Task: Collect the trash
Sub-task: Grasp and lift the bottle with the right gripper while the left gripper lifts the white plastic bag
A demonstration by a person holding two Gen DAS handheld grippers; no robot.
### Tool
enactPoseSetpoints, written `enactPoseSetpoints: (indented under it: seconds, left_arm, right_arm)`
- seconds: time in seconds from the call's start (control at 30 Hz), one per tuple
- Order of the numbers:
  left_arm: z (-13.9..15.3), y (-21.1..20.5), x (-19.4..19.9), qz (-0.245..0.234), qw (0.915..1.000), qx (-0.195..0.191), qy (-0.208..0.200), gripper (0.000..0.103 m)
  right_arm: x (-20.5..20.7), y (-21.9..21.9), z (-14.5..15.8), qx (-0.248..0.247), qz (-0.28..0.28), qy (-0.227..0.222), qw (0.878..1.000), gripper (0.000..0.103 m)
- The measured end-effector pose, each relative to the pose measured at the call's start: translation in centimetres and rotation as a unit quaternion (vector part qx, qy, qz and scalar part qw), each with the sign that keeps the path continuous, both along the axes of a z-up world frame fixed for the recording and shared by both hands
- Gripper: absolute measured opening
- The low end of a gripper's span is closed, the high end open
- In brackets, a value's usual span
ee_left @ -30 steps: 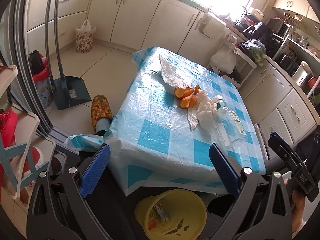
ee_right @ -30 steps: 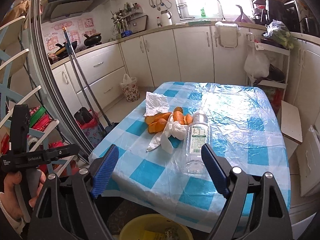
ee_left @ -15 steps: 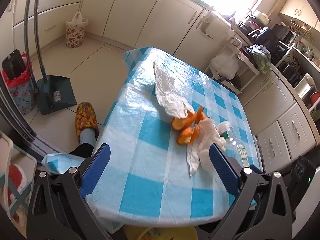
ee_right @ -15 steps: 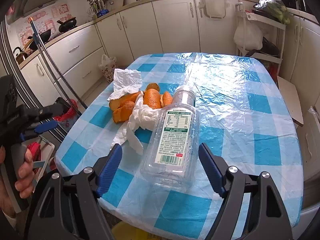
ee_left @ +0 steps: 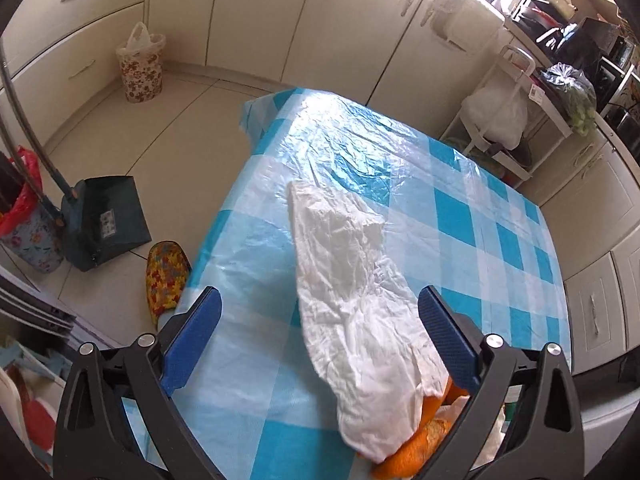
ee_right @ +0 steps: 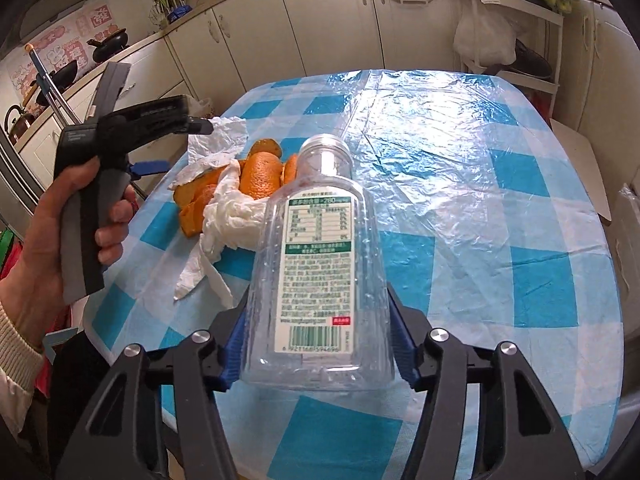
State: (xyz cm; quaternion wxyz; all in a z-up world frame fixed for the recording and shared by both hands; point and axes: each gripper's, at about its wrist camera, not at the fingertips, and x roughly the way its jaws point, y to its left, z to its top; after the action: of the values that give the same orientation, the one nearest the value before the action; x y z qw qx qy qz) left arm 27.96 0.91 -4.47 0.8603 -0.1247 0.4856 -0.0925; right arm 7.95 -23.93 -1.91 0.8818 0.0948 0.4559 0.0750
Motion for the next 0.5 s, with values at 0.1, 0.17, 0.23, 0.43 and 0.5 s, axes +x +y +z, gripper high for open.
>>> enactPoseSetpoints:
  seconds: [0.1, 0.17, 0.23, 0.43, 0.5]
  left_arm:
    - [-0.4, -1.5, 1.1, -0.031, 0.9995, 0.0, 0.011, 0.017]
    - [-0.3, -1.7, 1.2, -0.041, 0.9988, -0.02, 0.017, 0.002]
    - [1.0, -1.6, 0.3, -0.044, 0.9987, -0.025, -0.005, 0.002]
    - [6.2, 0.8, -4.9, -0.046, 0.9932, -0.087, -0.062, 0.002]
    - [7.7, 1.8, -7.0, -0.045, 0.9912, -0.098, -0.076, 0.002]
  right_arm:
    - [0.2, -0.5, -0.1, 0.014, -0.005, 0.002, 1.0, 0.056]
    - [0.2, -0.8, -0.1, 0.026, -0.009, 0.004, 1.0, 0.056]
    - [0.0, -1.5, -0.2, 0.053, -0.019, 0.007, 0.998, 0.055]
    - [-1.0, -4.2, 0.1, 0.155, -0.051, 0.0, 0.987, 0.055]
    - [-1.7, -4.8, 0.4, 0.175, -0.058, -0.004, 0.983, 0.055]
